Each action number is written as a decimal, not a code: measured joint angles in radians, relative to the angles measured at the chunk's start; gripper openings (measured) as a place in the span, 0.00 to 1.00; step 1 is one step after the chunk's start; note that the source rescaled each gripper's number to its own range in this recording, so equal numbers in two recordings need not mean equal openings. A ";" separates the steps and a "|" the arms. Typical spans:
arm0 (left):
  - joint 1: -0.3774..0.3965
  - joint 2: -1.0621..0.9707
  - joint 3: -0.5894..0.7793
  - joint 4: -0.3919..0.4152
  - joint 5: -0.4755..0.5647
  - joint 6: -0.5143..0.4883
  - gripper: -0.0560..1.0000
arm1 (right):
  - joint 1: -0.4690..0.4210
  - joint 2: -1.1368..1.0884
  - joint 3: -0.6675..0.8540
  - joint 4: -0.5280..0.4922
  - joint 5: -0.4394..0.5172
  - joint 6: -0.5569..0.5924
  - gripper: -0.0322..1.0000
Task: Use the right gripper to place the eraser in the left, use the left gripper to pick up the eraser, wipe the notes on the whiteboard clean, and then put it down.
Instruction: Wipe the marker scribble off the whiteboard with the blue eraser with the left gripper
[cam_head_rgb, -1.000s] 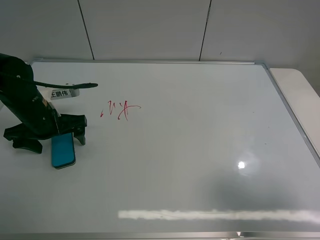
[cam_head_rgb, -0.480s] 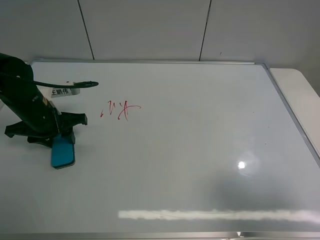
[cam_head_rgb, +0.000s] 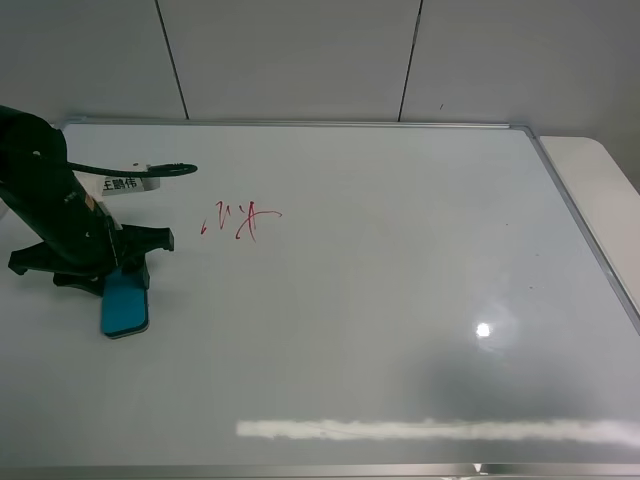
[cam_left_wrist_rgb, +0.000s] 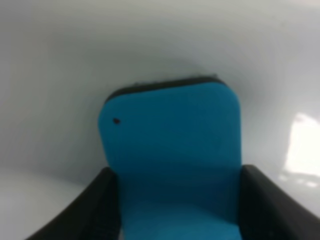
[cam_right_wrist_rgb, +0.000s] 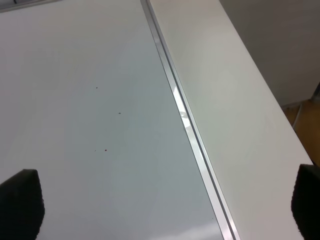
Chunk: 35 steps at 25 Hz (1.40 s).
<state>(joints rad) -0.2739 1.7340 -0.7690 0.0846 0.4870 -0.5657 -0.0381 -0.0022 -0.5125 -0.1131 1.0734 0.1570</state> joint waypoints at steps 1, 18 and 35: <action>0.000 -0.004 -0.006 0.001 0.030 0.005 0.07 | 0.000 0.000 0.000 0.000 0.000 0.000 1.00; 0.024 0.005 -0.348 -0.013 0.328 0.128 0.07 | 0.000 0.000 0.000 0.000 0.000 0.000 1.00; 0.032 0.283 -0.595 -0.015 0.295 0.286 0.07 | 0.000 0.000 0.000 0.000 0.000 0.000 1.00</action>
<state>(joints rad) -0.2423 2.0175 -1.3637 0.0698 0.7821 -0.2797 -0.0381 -0.0022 -0.5125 -0.1131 1.0734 0.1573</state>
